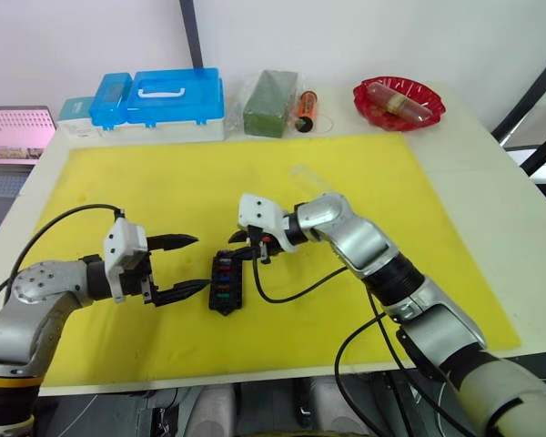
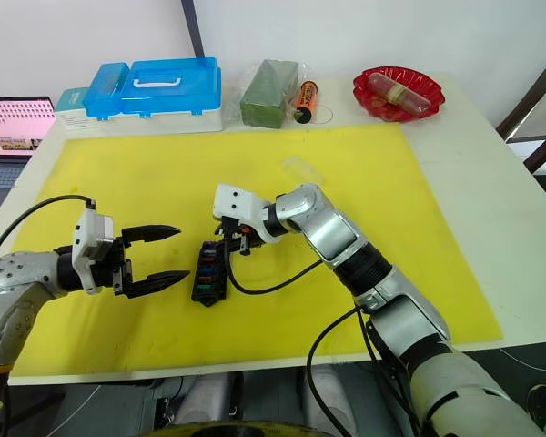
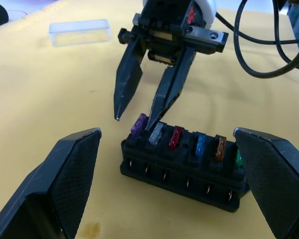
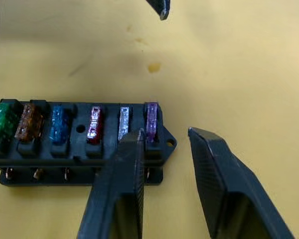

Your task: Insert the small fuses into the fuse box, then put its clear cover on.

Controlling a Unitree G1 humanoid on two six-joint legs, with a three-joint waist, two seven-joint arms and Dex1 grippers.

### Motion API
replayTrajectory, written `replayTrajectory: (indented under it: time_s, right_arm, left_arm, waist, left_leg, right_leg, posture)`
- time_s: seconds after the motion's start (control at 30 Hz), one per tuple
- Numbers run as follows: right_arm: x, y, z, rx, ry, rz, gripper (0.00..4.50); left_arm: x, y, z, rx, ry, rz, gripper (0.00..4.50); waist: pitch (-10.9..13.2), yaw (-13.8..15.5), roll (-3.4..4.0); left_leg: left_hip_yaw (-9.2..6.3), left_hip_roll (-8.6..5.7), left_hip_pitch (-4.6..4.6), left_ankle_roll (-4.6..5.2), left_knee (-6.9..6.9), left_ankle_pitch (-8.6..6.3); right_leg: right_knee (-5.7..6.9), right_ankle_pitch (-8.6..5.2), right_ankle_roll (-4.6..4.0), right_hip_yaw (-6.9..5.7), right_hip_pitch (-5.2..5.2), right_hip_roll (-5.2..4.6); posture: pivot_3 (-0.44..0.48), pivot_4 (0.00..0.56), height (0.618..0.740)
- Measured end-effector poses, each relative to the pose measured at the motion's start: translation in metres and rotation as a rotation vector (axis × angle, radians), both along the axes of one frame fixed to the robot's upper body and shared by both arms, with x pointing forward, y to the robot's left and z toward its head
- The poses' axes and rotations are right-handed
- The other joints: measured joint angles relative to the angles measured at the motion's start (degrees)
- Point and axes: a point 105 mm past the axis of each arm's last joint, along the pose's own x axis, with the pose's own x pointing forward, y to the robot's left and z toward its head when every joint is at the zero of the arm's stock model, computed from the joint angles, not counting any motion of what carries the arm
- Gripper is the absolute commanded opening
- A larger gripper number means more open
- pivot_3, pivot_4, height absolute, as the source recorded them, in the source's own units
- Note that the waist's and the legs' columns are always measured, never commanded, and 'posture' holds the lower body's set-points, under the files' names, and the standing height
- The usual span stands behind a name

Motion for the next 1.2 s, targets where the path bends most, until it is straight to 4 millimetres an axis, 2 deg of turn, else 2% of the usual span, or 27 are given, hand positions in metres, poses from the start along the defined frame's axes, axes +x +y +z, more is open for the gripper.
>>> replayTrajectory:
  time_s: [0.33,0.77,0.87,0.93,1.2]
  right_arm:
    - [-0.001,-0.003,0.001,0.007,0.037,-0.001,1.31]
    - [-0.008,-0.003,0.013,0.055,0.073,0.035,1.31]
    - [-0.008,0.0,0.016,0.079,0.071,0.034,0.78]
    - [-0.008,0.002,0.018,0.092,0.065,0.03,0.09]
    - [-0.008,0.009,0.016,0.115,0.055,0.024,0.04]
  left_arm:
    - [0.0,0.0,0.0,0.003,-0.001,-0.001,4.5]
    - [0.0,0.0,0.0,0.003,-0.002,-0.002,4.5]
    - [0.0,-0.001,0.0,0.0,-0.002,-0.003,4.5]
    - [0.0,-0.001,0.0,-0.004,-0.002,-0.003,4.5]
    - [0.002,-0.002,0.001,0.003,-0.011,-0.004,4.5]
  waist:
    - [0.0,0.0,0.0]
    - [0.0,0.0,0.01]
    - [0.0,0.0,0.01]
    - [0.0,0.0,0.01]
    - [0.0,0.0,0.01]
  left_leg:
    - [0.0,0.0,0.0,0.0,0.0,0.0]
    - [0.0,0.0,0.0,0.0,0.0,0.0]
    - [0.0,0.0,0.0,0.0,0.0,0.0]
    - [0.0,0.0,0.0,0.0,0.0,0.0]
    - [0.0,0.0,-0.01,0.0,0.0,0.0]
  right_leg:
    - [0.0,0.0,0.0,0.0,0.0,0.0]
    - [0.0,0.0,0.0,0.0,0.0,0.0]
    - [0.0,0.0,0.01,0.0,0.0,0.0]
    - [0.0,0.0,0.01,0.0,0.0,0.0]
    - [0.0,0.01,0.01,0.0,0.0,0.0]
  posture:
    - [0.0,0.15,0.74]
    - [0.0,0.15,0.74]
    - [0.0,0.15,0.74]
    - [0.0,0.15,0.74]
    - [0.0,0.15,0.74]
